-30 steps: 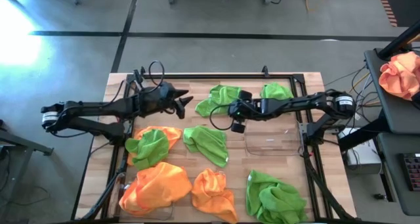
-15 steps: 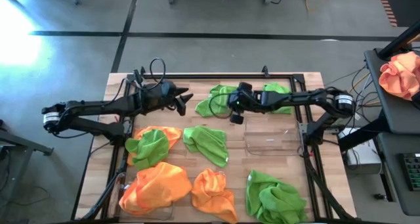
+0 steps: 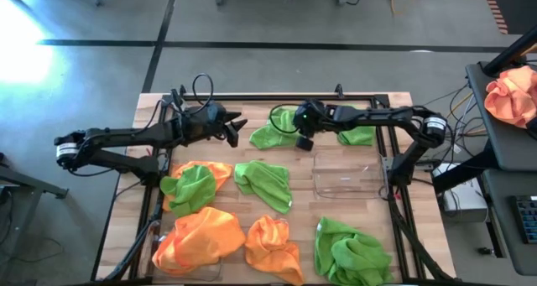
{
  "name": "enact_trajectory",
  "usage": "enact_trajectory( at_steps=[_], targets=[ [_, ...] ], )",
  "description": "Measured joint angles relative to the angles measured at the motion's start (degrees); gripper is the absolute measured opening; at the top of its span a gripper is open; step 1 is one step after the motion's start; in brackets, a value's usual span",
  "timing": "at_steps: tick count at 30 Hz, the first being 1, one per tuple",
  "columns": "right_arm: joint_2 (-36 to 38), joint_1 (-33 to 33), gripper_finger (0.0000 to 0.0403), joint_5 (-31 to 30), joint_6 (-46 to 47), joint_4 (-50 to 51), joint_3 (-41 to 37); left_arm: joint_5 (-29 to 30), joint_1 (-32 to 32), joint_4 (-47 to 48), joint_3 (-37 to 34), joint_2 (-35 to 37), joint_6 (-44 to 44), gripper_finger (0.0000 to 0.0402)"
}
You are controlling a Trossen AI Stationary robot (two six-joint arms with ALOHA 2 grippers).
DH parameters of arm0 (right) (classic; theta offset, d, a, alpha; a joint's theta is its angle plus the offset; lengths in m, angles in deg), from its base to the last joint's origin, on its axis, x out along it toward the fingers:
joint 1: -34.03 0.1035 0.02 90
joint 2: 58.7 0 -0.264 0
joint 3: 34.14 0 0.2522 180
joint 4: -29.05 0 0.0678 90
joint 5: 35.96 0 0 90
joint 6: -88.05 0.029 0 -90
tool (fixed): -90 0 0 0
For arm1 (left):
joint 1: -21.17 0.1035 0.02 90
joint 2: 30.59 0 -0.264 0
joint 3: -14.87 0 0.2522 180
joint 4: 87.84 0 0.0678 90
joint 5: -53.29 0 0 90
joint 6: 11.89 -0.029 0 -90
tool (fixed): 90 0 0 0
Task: Sort microfiber towel by color & place in baskets
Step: Put the top center green towel into the right transparent bin
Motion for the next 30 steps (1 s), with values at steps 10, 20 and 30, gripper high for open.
enact_trajectory(
  at_steps=[10,20,30],
  targets=[
    [-4.32,-0.24,0.0074,3.91,-0.44,0.19,0.00,0.00,0.00,-0.30,-0.02,-0.46,1.10,0.0174],
    [-4.47,-0.33,0.0135,4.04,-0.44,0.12,0.00,-0.02,0.00,-0.58,-0.02,-0.48,1.35,0.0174],
    [-4.55,-0.34,0.0148,4.04,-0.46,0.13,0.00,-0.04,0.00,-0.86,-0.02,-0.50,1.83,0.0174]
  ],
)
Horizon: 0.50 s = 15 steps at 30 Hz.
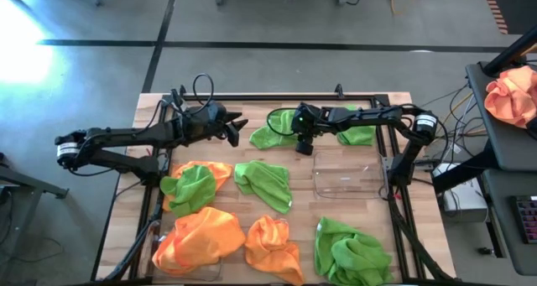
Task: Sort microfiber towel by color & place in baskets
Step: Put the top center green towel into the right transparent bin
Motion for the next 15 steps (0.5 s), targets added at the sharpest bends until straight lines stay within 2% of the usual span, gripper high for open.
enact_trajectory(
  at_steps=[15],
  targets=[
    [-5.41,-0.37,0.0148,-0.02,0.00,0.13,0.07,-0.55,0.01,-0.25,0.00,0.00,0.57,0.0174]
  ],
)
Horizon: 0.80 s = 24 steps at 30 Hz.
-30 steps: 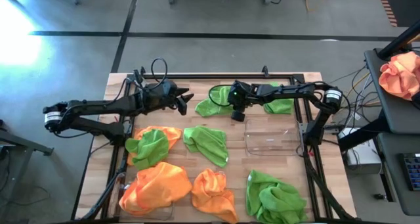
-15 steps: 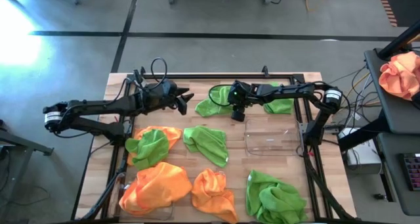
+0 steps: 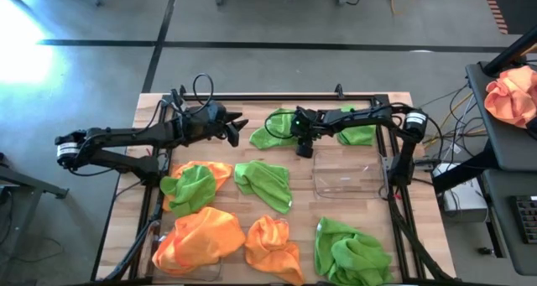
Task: Sort microfiber towel by color & place in baskets
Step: Put the top center green towel into the right transparent bin
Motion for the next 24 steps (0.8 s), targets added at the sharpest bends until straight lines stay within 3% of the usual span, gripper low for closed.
enact_trajectory(
  at_steps=[10,24],
  targets=[
    [-0.32,0.02,0.0136,-0.44,0.62,-0.26,0.09,0.00,0.01,-0.19,0.00,-0.02,0.00,0.0174],
    [0.65,0.00,0.0013,-0.50,0.46,3.74,6.83,-0.49,0.01,-0.23,0.00,-0.02,-0.02,0.0174]
  ],
)
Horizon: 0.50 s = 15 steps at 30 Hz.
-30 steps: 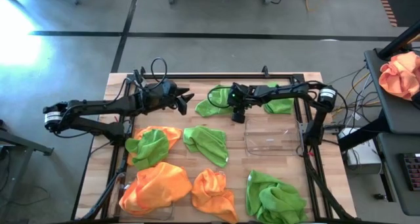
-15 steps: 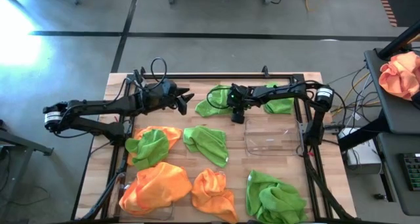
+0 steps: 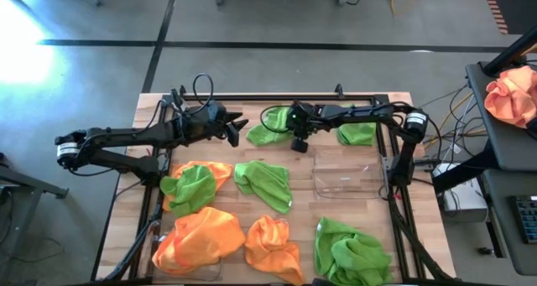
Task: Sort microfiber towel by color & place in baskets
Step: Put the top center green towel into the right transparent bin
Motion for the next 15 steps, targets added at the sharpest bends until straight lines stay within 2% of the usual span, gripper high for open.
enact_trajectory(
  at_steps=[5,11,15],
  targets=[
    [0.03,0.00,0.0011,-0.67,0.90,3.75,2.71,-0.41,-0.02,-0.01,0.00,0.00,0.00,0.0174],
    [0.05,0.02,0.0010,-7.18,1.58,11.86,8.53,-1.60,-0.02,-0.01,-0.01,0.01,0.00,0.0174],
    [0.14,0.02,0.0010,-9.16,1.81,16.80,13.94,-1.92,-0.02,0.00,-0.01,0.02,0.00,0.0174]
  ],
)
